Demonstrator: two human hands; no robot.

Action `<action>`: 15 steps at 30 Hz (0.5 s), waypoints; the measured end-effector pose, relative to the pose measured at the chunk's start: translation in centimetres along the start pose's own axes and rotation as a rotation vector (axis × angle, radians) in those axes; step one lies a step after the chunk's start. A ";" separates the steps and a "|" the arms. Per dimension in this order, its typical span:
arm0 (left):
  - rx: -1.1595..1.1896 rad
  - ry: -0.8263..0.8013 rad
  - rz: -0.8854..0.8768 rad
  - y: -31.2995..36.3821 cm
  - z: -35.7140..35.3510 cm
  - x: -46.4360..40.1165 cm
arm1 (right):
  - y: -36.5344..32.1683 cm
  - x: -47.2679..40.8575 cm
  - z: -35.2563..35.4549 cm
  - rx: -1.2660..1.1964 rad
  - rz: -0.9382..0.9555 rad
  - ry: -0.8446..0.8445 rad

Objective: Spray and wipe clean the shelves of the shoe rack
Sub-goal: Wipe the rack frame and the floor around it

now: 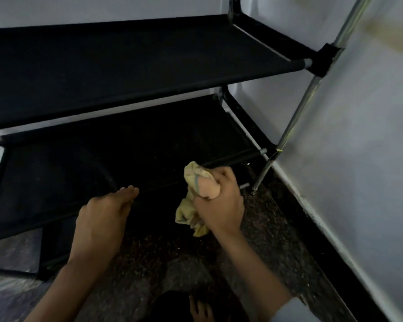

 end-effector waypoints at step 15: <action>0.088 0.085 0.012 -0.3 0.0 0.0 | 9.8 -0.7 -1.3 -0.986 -0.594 0.407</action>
Point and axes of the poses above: each hand's wrist, its own x-axis away from the middle knuckle, its own z-axis out of the back of the hand, y = z × x, the point moved 10 cm from there along -x, towards the middle knuckle, and after that the axes turned 9 degrees about -y, right-handed, at the moved point
